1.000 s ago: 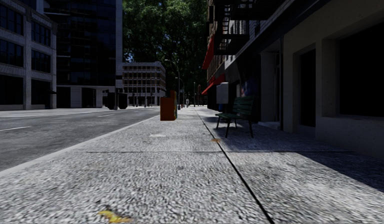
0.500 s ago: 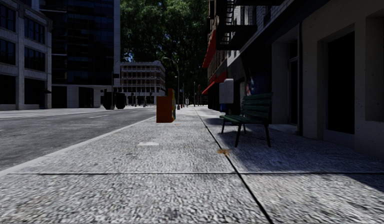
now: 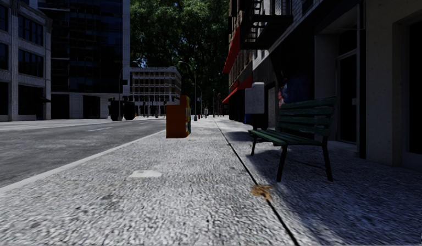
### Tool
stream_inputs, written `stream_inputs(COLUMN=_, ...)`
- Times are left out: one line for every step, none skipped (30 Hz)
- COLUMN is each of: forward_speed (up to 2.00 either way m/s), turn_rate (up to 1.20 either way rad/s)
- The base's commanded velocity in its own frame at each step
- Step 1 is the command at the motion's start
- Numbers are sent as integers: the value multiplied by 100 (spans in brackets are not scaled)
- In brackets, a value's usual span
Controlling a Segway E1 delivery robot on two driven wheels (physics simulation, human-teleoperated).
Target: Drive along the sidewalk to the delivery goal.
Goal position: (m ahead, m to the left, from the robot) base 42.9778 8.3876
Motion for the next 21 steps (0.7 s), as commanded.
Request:
stream_inputs(forward_speed=200, turn_rate=0)
stream_inputs(forward_speed=200, turn_rate=0)
stream_inputs(forward_speed=200, turn_rate=0)
stream_inputs(forward_speed=200, turn_rate=0)
stream_inputs(forward_speed=200, turn_rate=0)
stream_inputs(forward_speed=200, turn_rate=0)
stream_inputs(forward_speed=200, turn_rate=0)
stream_inputs(forward_speed=200, turn_rate=0)
stream_inputs(forward_speed=200, turn_rate=0)
stream_inputs(forward_speed=200, turn_rate=0)
stream_inputs(forward_speed=200, turn_rate=0)
stream_inputs(forward_speed=200, turn_rate=0)
stream_inputs(forward_speed=200, turn_rate=0)
stream_inputs(forward_speed=200, turn_rate=0)
stream_inputs(forward_speed=200, turn_rate=0)
stream_inputs(forward_speed=200, turn_rate=0)
stream_inputs(forward_speed=200, turn_rate=0)
stream_inputs(forward_speed=200, turn_rate=0)
stream_inputs(forward_speed=200, turn_rate=0)
stream_inputs(forward_speed=200, turn_rate=0)
stream_inputs(forward_speed=200, turn_rate=0)
